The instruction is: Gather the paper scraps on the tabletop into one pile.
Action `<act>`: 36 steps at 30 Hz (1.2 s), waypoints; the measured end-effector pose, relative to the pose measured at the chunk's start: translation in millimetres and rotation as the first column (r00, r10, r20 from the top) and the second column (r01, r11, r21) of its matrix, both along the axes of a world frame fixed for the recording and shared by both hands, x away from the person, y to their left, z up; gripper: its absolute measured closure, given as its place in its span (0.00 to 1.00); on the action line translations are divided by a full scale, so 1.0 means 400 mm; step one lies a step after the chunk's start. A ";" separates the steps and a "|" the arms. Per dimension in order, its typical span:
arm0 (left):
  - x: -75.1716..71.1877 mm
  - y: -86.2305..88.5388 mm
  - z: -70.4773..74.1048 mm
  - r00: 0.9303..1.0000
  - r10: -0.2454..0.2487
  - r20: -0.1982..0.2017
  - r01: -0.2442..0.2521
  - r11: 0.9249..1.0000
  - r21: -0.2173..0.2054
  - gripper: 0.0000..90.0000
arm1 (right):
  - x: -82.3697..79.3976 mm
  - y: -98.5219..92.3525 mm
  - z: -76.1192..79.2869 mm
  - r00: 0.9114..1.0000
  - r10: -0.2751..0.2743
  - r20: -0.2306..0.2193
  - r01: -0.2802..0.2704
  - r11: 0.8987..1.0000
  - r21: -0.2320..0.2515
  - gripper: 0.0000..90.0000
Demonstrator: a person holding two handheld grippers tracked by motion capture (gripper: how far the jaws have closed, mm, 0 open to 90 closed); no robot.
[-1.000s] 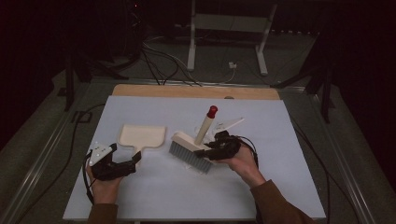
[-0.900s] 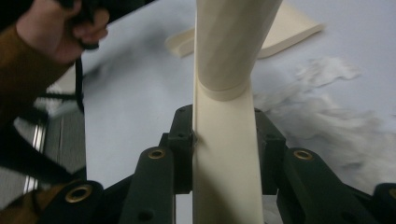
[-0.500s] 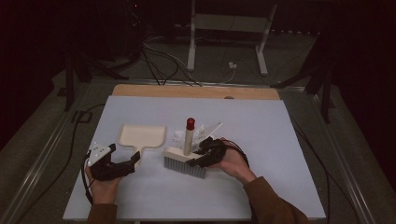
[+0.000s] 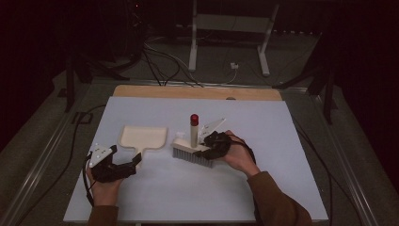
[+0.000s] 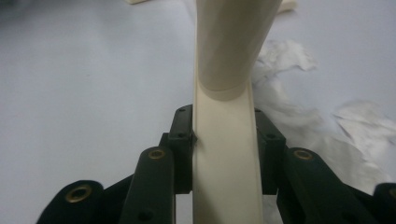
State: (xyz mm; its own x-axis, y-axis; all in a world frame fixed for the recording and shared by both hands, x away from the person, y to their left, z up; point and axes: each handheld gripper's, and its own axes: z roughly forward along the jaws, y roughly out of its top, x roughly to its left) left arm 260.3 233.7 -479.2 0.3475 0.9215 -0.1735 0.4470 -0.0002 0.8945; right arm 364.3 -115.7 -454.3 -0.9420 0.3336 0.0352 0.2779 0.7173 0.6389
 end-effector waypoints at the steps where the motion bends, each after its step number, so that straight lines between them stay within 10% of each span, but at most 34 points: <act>1: 0.000 0.000 0.000 1.000 -0.001 0.000 0.001 1.000 0.000 0.00 | 0.003 -0.005 0.000 1.000 -0.013 -0.003 0.013 1.000 -0.001 0.75; 8: 0.001 -0.001 -0.001 1.000 0.000 -0.003 0.000 1.000 0.002 0.00 | 0.014 -0.037 0.002 0.996 -0.089 -0.028 0.090 0.996 0.016 0.75; 14: 0.001 -0.002 -0.003 1.000 -0.001 -0.007 0.001 1.000 0.001 0.00 | -0.015 -0.048 0.016 0.995 -0.064 -0.075 0.071 0.994 0.086 0.75; 27: 0.001 0.005 -0.004 1.000 0.009 -0.010 -0.009 1.000 -0.008 0.00 | -0.043 -0.003 -0.004 0.999 -0.016 -0.041 0.017 1.000 0.020 0.74; 36: 0.000 0.007 -0.005 1.000 0.012 -0.010 -0.012 1.000 -0.010 0.00 | -0.034 0.039 0.015 0.998 -0.010 -0.055 0.013 0.998 0.067 0.61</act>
